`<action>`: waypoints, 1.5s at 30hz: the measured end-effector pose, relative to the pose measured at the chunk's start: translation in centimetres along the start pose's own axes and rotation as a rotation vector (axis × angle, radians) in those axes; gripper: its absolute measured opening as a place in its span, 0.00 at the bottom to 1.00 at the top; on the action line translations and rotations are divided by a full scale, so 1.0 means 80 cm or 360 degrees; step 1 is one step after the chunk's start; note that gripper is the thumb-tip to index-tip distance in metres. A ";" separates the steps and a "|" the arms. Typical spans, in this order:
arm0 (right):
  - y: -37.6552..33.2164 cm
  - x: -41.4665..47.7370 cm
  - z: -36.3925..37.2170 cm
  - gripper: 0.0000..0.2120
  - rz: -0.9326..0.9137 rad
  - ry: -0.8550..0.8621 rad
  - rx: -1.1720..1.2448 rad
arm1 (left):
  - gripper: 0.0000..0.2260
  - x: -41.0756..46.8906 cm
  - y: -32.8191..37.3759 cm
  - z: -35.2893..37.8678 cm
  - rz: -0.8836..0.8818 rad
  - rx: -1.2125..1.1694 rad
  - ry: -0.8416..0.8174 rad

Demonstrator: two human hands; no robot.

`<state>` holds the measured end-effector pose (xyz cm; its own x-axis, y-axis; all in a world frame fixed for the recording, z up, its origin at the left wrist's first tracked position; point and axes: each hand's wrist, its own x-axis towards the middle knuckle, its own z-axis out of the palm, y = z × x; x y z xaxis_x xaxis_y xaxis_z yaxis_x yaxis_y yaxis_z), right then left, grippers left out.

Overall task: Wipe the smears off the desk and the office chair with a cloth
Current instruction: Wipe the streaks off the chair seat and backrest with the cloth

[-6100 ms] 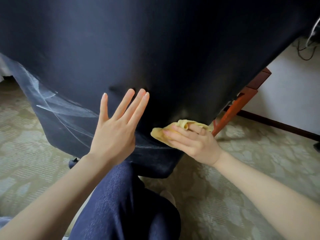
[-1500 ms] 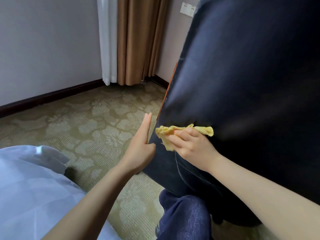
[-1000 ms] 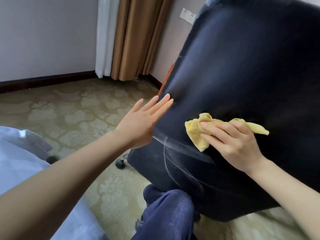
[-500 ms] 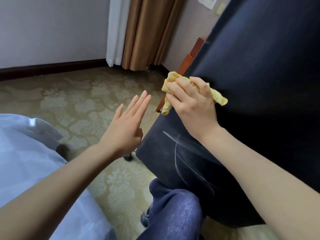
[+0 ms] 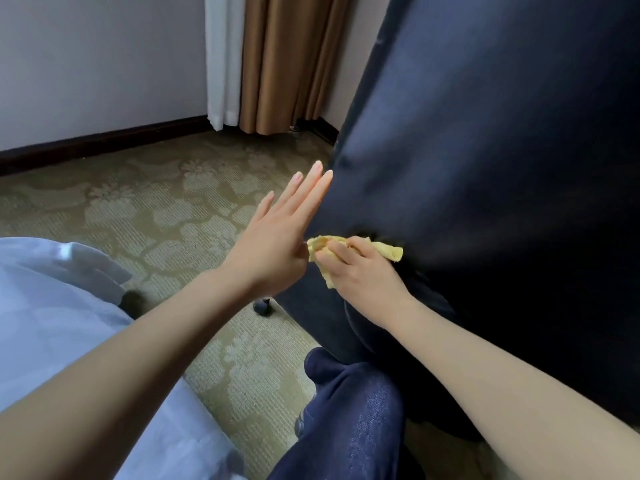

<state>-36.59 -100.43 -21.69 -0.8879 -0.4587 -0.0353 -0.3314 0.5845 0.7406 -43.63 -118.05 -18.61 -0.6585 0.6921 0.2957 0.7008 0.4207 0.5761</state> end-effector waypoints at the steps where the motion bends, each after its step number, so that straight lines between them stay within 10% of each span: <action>1: 0.000 -0.016 0.001 0.11 -0.0015 0.0055 0.0025 | 0.44 0.003 0.005 0.000 0.0049 -0.0025 -0.0019; 11: 0.069 -0.171 -0.054 0.17 0.0018 0.0345 0.0099 | 0.41 0.011 0.032 0.012 0.0071 -0.0071 -0.0285; 21: 0.107 -0.101 -0.114 0.12 0.0470 0.0776 -0.0093 | 0.42 0.008 0.031 0.015 0.0061 -0.0036 -0.0315; 36: 0.024 -0.128 -0.018 0.22 0.0063 0.0031 0.0069 | 0.43 0.009 0.025 0.026 0.0031 -0.0029 -0.0214; 45: 0.007 -0.199 -0.021 0.10 0.0072 -0.0049 0.0467 | 0.42 0.002 0.041 0.041 -0.0069 -0.0185 -0.0141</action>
<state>-22.09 -93.91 -19.58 -0.9117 -0.4098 -0.0305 -0.3654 0.7745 0.5163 -40.50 -114.60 -19.17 -0.6572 0.7259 0.2029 0.6321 0.3842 0.6729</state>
